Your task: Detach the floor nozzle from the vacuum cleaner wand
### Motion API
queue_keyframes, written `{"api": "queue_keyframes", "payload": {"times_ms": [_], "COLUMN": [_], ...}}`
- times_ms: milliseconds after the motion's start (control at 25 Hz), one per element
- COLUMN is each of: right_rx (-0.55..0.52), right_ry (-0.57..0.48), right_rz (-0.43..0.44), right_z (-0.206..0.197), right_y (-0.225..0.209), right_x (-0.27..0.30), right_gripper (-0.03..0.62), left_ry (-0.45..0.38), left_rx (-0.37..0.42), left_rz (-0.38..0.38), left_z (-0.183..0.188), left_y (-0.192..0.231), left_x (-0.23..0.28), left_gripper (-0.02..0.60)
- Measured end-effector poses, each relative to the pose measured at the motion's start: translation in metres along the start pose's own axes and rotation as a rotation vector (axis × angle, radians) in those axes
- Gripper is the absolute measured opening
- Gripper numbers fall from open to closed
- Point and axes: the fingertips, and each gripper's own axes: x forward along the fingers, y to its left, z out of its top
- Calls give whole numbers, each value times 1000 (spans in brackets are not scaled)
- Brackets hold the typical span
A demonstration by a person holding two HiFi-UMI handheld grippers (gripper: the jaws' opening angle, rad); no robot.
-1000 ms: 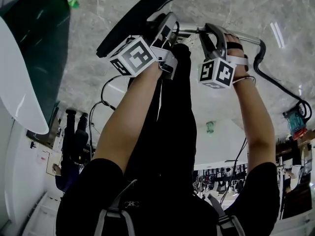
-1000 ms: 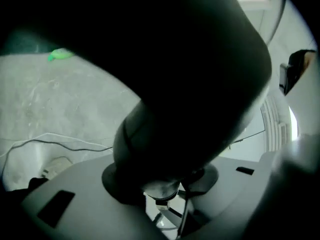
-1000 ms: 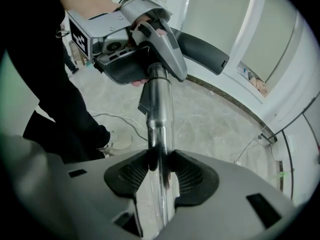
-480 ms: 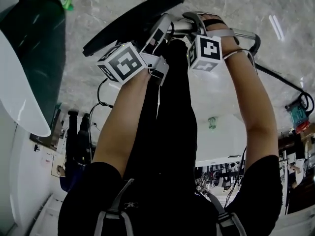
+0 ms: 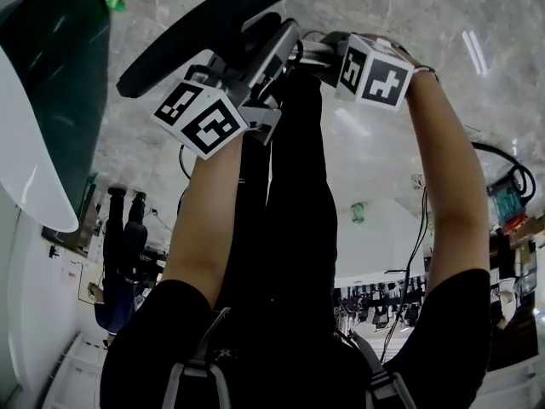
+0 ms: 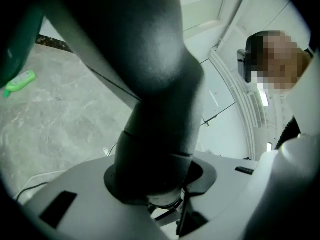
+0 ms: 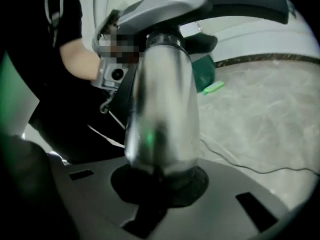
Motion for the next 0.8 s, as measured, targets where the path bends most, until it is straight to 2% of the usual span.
{"api": "queue_keyframes", "payload": {"times_ms": [80,120,160,240,320,440,480,520,560,600,640,720,760,800], "right_rx": [37,55,69,75,64,58,53,49,46,42,34,22,29,46], "right_ry": [-32,-50,-62,-68,-65,-46,-39,-35,-34,-37,-43,-57,-64,-68], "right_rz": [229,274,258,90,-153,-521,-616,-673,-674,-613,-497,-211,-97,-37], "right_z": [12,17,18,13,8,0,0,-1,-1,-2,-4,-1,2,4], "right_y": [20,22,19,3,-15,-48,-59,-65,-63,-56,-46,-22,-10,-3], "right_x": [-7,-9,-9,-7,-9,-22,-25,-27,-25,-20,-14,-7,-6,-6], "right_gripper": [54,53,52,52,52,52,52,52,52,52,52,52,52,52], "left_ry": [-23,-31,-36,-35,-31,-26,-28,-29,-27,-23,-21,-26,-29,-29], "left_rx": [6,-3,-20,-56,-66,-42,-29,-17,-6,6,21,48,48,34], "left_rz": [-26,-22,-9,7,-5,-19,-24,-29,-32,-35,-40,-53,-55,-49], "left_z": [13,19,23,27,26,29,31,32,31,29,27,27,28,29], "left_y": [-4,-2,1,7,3,2,3,4,3,2,0,-6,-7,-6], "left_x": [-2,-2,-2,1,5,12,15,15,13,11,8,4,2,1], "left_gripper": [145,142,140,137,137,137,137,137,137,137,137,135,133,132]}}
